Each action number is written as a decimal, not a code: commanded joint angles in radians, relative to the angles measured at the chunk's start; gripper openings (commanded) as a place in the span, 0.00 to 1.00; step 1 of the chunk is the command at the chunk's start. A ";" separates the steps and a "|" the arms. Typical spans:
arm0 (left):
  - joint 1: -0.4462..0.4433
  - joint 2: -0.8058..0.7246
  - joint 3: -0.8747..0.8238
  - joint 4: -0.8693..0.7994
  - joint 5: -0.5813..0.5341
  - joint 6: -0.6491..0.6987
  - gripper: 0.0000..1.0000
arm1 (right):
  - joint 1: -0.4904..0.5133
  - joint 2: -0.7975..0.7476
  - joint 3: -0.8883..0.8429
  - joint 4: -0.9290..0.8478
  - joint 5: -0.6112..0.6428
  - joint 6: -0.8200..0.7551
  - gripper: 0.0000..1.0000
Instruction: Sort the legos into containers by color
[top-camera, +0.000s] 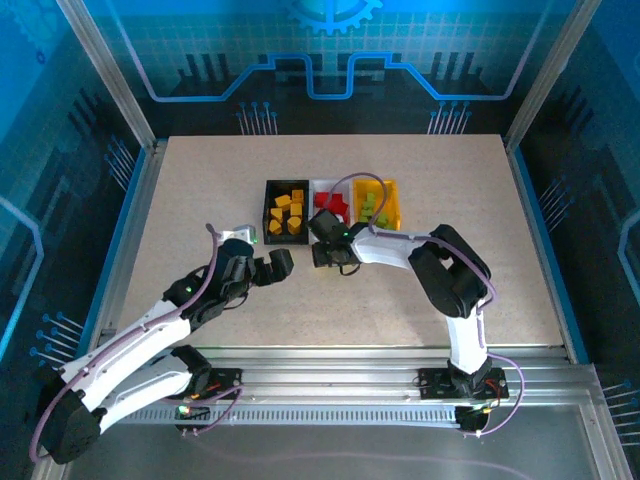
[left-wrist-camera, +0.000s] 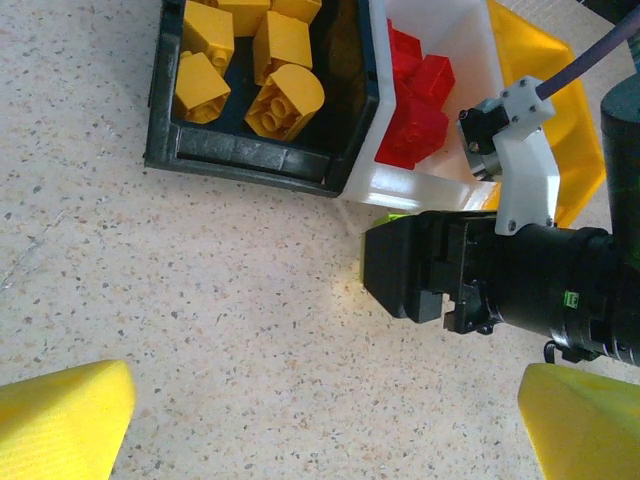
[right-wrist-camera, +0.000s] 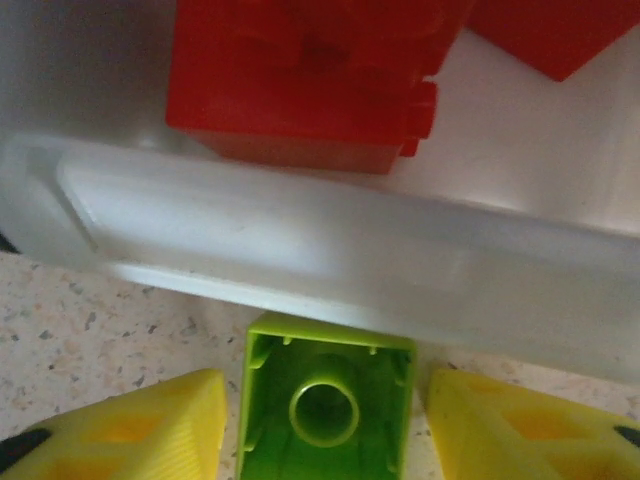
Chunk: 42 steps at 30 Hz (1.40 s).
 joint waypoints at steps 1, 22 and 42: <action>0.003 -0.010 -0.019 -0.027 -0.025 -0.012 0.99 | 0.001 0.034 0.033 0.009 0.022 0.000 0.51; 0.008 -0.009 -0.056 -0.038 -0.034 -0.020 0.99 | -0.056 -0.512 -0.310 -0.036 0.008 -0.098 0.32; 0.013 -0.050 -0.021 -0.090 -0.066 -0.028 0.99 | -0.359 -0.166 0.200 -0.173 -0.036 -0.136 0.69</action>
